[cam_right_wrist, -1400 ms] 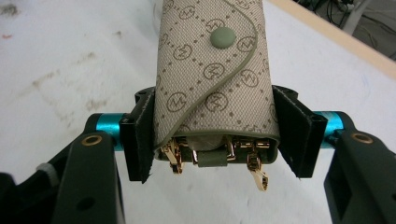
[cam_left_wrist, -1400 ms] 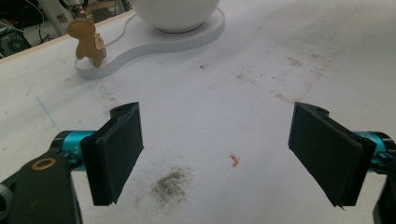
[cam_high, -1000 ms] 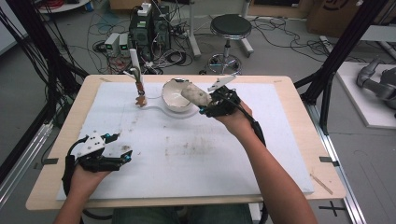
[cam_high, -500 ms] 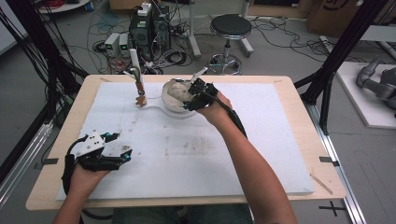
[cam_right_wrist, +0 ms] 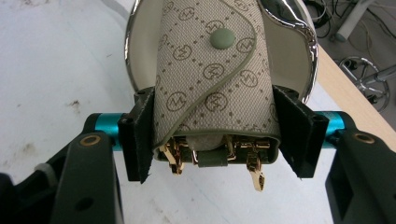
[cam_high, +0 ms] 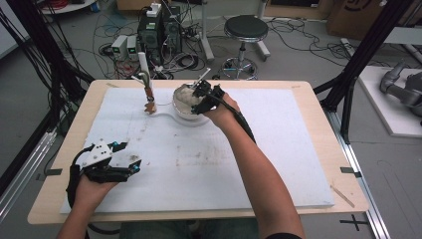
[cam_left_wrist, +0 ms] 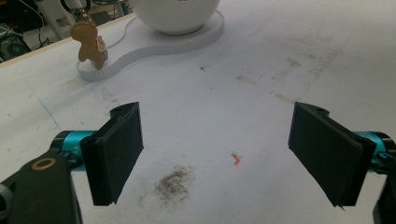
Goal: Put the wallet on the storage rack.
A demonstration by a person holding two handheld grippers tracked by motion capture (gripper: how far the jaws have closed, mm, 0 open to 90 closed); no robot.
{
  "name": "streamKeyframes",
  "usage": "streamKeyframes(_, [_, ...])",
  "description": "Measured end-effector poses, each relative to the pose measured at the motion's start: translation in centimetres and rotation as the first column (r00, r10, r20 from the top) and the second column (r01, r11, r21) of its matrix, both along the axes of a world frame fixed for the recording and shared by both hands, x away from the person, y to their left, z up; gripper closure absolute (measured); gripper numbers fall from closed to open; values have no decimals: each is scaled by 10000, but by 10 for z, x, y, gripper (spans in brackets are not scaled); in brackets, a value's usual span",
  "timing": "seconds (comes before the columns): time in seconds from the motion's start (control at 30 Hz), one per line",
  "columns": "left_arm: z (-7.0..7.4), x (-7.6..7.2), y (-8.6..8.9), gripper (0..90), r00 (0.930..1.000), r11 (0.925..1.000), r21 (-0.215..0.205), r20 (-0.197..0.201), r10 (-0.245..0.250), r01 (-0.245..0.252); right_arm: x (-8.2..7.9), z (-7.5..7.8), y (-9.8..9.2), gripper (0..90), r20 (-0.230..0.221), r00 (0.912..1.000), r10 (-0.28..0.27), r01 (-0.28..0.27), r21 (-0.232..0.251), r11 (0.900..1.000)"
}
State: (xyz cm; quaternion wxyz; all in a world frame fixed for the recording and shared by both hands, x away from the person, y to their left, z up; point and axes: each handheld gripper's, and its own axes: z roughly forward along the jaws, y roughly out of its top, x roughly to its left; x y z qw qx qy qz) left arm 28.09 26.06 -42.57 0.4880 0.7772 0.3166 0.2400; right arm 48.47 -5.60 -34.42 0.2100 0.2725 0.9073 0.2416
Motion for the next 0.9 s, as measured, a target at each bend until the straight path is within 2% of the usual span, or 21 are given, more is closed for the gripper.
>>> streamKeyframes(0.27, [-1,1,0,178,10000,10000,14,-30,-46,46,11,-7,6,354,61,9995,-321,320,208,9993])
streamKeyframes(0.4, [-1,0,-1,178,10000,10000,48,-41,-41,41,11,-9,9,338,371,9977,-564,554,281,9981])
streamKeyframes(0.5, [-1,0,-1,178,10000,9999,107,-54,-77,77,9,-7,8,278,606,9962,-620,604,278,9978])
streamKeyframes(0.6, [-1,-1,-1,178,9999,9999,105,-40,-98,98,6,-2,4,230,482,9963,-709,689,434,9967])
streamKeyframes(0.7, [-1,0,-2,178,10000,9999,60,-50,-84,84,3,1,-1,222,433,9963,-737,712,570,9958])
streamKeyframes(0.83, [-1,0,-4,178,9999,9998,127,-51,-151,151,-9,10,-22,220,542,9965,-638,587,905,9942])
streamKeyframes(0.9, [-1,0,-5,178,9998,9998,90,-47,-181,182,-13,13,-30,218,412,9967,-701,667,788,9947])
